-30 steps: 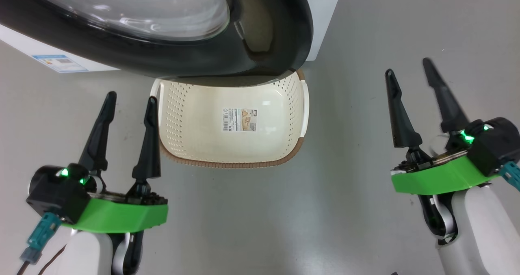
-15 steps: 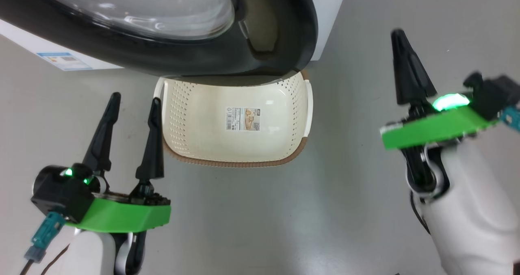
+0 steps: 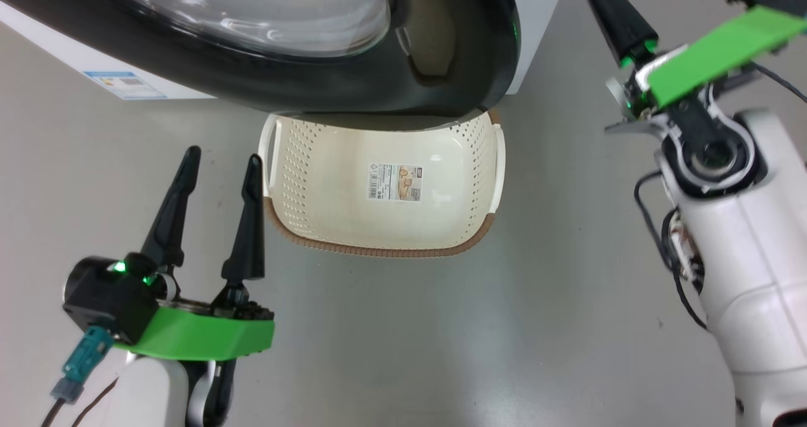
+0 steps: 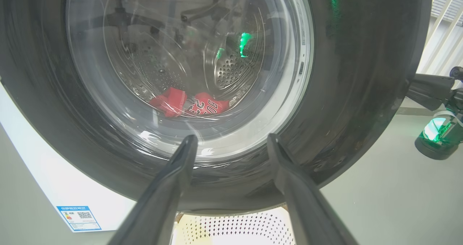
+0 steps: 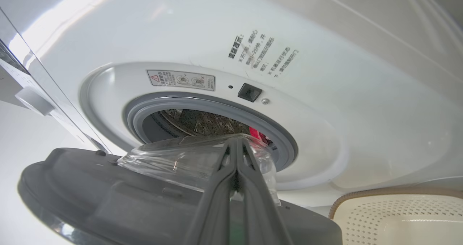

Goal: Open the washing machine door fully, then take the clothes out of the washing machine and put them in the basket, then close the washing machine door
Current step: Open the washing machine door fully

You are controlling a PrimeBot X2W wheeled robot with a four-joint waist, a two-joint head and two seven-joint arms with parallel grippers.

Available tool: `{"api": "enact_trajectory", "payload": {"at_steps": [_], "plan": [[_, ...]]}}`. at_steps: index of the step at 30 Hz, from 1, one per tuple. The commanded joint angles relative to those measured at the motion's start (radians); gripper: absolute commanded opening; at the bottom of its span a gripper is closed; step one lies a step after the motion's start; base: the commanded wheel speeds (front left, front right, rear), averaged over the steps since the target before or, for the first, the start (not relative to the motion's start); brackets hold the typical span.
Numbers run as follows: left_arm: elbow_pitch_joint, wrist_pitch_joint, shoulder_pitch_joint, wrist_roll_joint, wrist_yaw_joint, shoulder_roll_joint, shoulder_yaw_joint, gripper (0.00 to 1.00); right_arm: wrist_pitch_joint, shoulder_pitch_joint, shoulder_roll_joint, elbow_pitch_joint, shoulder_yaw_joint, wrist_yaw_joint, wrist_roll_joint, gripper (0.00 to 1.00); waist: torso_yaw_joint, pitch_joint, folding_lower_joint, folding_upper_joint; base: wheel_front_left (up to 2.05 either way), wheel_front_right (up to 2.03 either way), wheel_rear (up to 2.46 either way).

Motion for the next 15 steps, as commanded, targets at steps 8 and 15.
{"api": "enact_trajectory", "payload": {"at_steps": [8, 15], "plan": [[-0.015, -0.005, -0.011, -0.002, -0.005, 0.014, 0.021, 1.0, 0.294, -0.11, 0.021, 0.038, 0.01, 0.008, 0.225, 0.0, 0.011, -0.009, 0.0, -0.0001, 0.0, 0.0, 0.0], [-0.011, -0.005, -0.006, 0.0, -0.005, 0.013, 0.014, 1.0, 0.438, -0.14, 0.013, 0.067, 0.044, 0.008, 0.257, 0.0, 0.019, -0.015, 0.0, -0.0001, 0.0, 0.0, 0.0]]}}
